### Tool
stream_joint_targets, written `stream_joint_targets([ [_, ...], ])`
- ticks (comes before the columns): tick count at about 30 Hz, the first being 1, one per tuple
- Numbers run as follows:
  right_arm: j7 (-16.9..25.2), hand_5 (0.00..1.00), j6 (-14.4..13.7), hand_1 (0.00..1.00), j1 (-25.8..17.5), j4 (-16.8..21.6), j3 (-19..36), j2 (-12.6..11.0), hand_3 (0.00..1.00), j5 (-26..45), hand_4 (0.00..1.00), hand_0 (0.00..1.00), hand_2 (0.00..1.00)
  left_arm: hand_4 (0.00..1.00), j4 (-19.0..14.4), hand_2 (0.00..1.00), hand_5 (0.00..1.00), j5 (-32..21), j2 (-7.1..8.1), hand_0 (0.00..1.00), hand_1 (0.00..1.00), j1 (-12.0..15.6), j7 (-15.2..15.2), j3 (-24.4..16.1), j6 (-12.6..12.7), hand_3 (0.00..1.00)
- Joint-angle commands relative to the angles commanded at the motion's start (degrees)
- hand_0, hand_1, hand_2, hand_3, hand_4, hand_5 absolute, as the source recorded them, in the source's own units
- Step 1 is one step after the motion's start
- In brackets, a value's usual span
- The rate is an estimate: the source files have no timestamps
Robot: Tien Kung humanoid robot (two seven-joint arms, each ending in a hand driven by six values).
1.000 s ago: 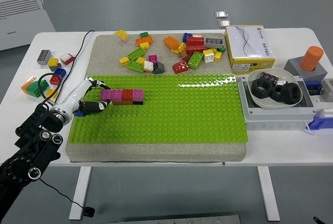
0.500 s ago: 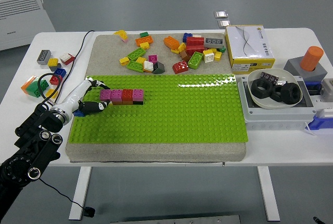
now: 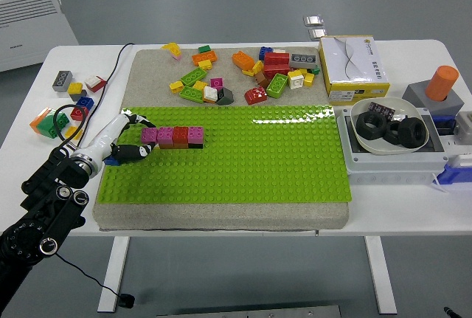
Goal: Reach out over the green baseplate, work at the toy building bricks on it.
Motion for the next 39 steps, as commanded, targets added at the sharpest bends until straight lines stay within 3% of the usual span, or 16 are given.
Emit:
stream_joint_targets([
  [39, 0.01, 0.998, -0.04, 0.61, 0.01, 0.0, 0.02, -0.01, 0.809, -0.02, 0.908, 0.519, 0.731, 0.64, 0.43, 0.922, 0.088, -0.59, 0.01, 0.936, 0.929, -0.57, 0.57, 0.6, -0.61, 0.696],
])
